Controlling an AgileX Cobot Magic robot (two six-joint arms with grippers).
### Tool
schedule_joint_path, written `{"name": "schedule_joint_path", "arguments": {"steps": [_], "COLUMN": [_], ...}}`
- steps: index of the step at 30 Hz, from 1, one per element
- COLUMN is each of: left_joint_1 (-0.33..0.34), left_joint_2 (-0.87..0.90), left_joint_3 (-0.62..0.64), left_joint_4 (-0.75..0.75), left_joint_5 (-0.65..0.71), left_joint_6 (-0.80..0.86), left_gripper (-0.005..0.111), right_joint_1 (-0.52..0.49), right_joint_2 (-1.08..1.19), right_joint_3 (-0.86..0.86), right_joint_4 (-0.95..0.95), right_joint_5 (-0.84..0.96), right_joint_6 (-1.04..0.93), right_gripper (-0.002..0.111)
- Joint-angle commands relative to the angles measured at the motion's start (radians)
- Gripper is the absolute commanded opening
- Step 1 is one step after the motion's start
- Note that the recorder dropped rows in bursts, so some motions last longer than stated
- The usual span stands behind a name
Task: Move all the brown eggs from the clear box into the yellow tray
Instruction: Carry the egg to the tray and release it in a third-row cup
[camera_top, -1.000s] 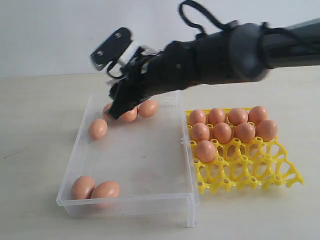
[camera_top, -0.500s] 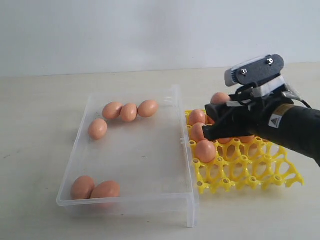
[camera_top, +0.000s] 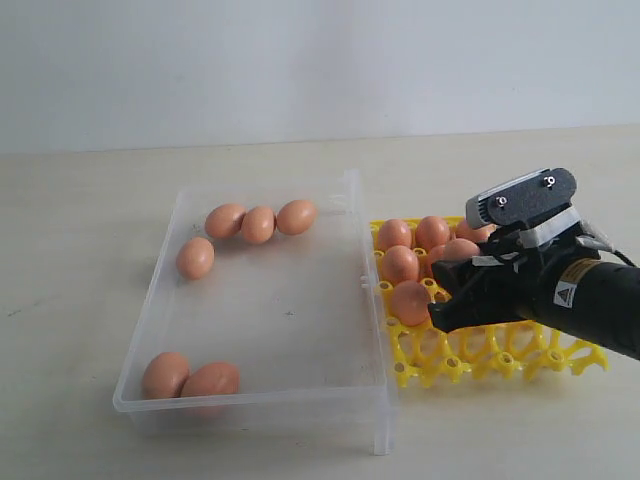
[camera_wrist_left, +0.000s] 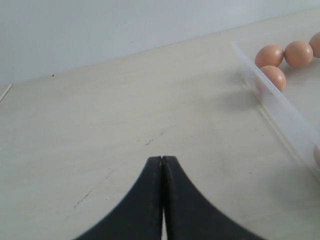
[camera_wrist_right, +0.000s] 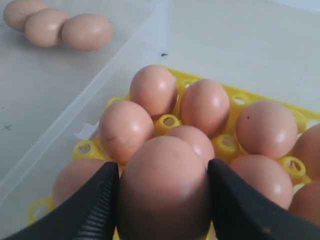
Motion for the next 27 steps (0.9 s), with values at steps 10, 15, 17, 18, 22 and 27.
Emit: {"name": "schedule_joint_path", "arguments": {"steps": [10,15,17,18,22,27], "left_joint_1": [-0.001,-0.001,-0.001,-0.001,-0.001,-0.001], "left_joint_2": [-0.006,-0.006,-0.006,-0.006,-0.006,-0.006], "left_joint_3": [-0.004,-0.004,-0.004,-0.004,-0.004,-0.004], "left_joint_4": [-0.001,-0.001,-0.001,-0.001,-0.001,-0.001], "left_joint_5": [-0.007,-0.007,-0.007,-0.007,-0.007,-0.007], "left_joint_6": [0.002,0.002,0.002,0.002,0.002,0.002], "left_gripper": [0.0,0.0,0.0,0.0,0.0,0.0], "right_joint_1": [-0.007,-0.007,-0.007,-0.007,-0.007,-0.007], "right_joint_2": [0.08,0.079,0.079,0.079,0.079,-0.005], "right_joint_3": [0.003,0.003,0.003,0.003,0.003,-0.011], "right_joint_4": [-0.01,-0.008,-0.004,-0.004,-0.004,-0.004], "right_joint_5": [-0.06,-0.058,-0.058,-0.058,-0.054,0.023], "right_joint_6": [0.003,-0.006,-0.006,-0.006,-0.006,-0.037], "right_gripper": [0.004,0.035,0.05,0.054,0.059,0.051]}}
